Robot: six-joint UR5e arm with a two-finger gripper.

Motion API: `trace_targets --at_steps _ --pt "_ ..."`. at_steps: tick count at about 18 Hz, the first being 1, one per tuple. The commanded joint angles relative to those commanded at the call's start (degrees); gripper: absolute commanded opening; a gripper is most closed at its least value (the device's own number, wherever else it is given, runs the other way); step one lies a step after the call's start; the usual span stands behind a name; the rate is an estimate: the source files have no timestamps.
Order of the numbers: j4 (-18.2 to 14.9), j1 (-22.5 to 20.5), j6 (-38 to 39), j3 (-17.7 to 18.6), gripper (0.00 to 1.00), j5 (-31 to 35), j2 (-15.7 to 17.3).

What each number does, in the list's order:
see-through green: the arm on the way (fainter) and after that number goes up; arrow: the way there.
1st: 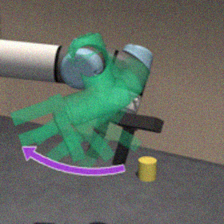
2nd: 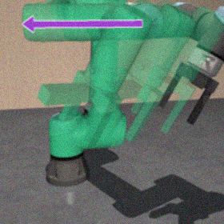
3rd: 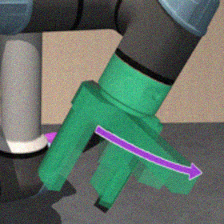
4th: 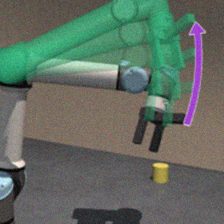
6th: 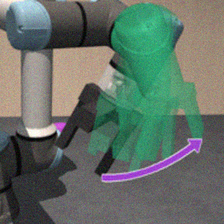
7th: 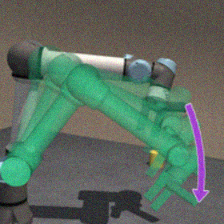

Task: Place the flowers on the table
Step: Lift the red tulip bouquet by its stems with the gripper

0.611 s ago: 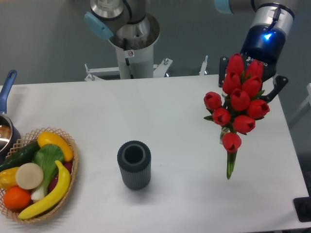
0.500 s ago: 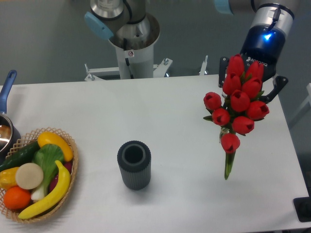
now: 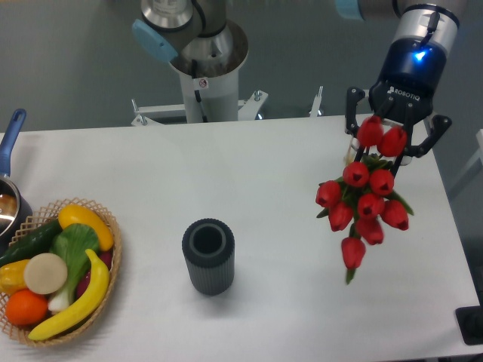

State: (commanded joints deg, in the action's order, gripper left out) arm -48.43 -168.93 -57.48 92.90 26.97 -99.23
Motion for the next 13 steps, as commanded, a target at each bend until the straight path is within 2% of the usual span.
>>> trace_targets --at_steps 1,3,9,13 --pt "0.0 0.0 0.0 0.7 0.43 2.0 0.3" --pt "0.1 0.3 -0.4 2.2 0.43 6.5 1.1" --pt "0.0 0.7 -7.0 6.6 0.44 8.0 0.4" --pt "-0.1 1.0 -8.8 7.6 0.45 16.3 0.4"
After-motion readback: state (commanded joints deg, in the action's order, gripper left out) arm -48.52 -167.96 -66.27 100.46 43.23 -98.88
